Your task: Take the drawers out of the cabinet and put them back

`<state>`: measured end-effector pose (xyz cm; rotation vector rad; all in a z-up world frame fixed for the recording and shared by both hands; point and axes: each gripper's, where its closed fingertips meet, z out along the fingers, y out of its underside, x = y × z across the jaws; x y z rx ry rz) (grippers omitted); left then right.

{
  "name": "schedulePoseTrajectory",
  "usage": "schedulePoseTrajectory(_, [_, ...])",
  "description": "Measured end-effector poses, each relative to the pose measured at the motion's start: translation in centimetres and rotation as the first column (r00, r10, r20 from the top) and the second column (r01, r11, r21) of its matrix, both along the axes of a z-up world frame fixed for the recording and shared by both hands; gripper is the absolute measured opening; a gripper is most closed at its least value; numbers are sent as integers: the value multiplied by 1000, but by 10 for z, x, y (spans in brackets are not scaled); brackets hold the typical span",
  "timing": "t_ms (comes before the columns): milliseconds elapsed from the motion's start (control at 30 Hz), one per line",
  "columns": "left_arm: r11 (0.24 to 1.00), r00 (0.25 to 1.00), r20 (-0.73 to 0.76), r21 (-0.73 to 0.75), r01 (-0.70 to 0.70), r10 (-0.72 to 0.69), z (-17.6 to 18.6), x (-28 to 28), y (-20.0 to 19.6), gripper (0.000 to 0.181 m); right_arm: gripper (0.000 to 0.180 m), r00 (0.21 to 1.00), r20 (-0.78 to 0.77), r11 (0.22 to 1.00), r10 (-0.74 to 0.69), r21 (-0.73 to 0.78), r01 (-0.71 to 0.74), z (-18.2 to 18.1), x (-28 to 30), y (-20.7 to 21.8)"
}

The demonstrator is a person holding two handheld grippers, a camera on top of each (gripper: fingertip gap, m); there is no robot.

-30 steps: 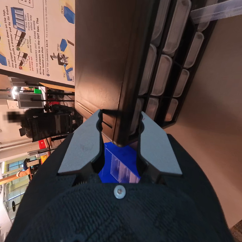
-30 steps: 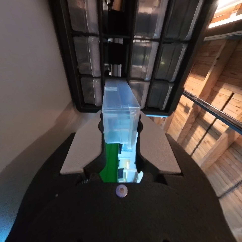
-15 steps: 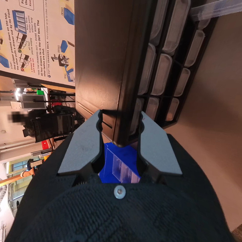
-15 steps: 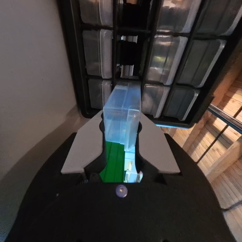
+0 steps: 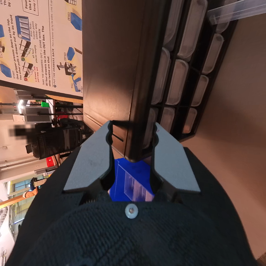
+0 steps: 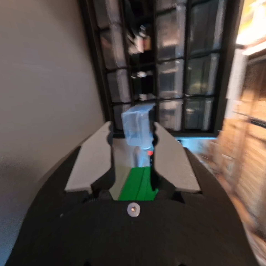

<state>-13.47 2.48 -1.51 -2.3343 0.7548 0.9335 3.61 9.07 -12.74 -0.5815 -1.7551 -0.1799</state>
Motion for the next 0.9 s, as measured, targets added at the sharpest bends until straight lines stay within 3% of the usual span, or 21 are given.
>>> schedulePoseTrajectory(100, [1000, 1000, 3, 4, 4, -4, 0, 0, 0, 54, 27, 981, 144, 954, 132, -286, -86, -5, 17, -24])
schedulePoseTrajectory(267, [1000, 1000, -8, -6, 0, 0, 0, 0, 0, 54, 1, 974, 103, 799, 201, -593, -102, 22, 19, -14])
schedulePoseTrajectory(467, [1000, 1000, -11, -10, 0, -1, 0, 0, 0, 54, 0, 992, 43, 724, 115, -687, -54, 26, -14, 16])
schedulePoseTrajectory(567, [1000, 1000, -14, -13, 0, 0, 0, 0, 0, 54, 0, 997, 44, 804, -62, -590, 76, 18, -30, 53])
schedulePoseTrajectory(667, [1000, 1000, -16, -13, -4, 4, 0, 0, 0, 54, 0, 991, -62, 836, -122, -544, 70, 32, -36, 63])
schedulePoseTrajectory(767, [1000, 1000, -18, -18, -1, 0, 0, 0, 0, 54, 0, 991, -131, 783, -19, -619, -67, 49, -31, 38])
schedulePoseTrajectory(900, [1000, 1000, -24, -25, 0, 0, 0, 0, 0, 54, 0, 954, 8, 620, 298, -762, -187, 34, -5, -22])
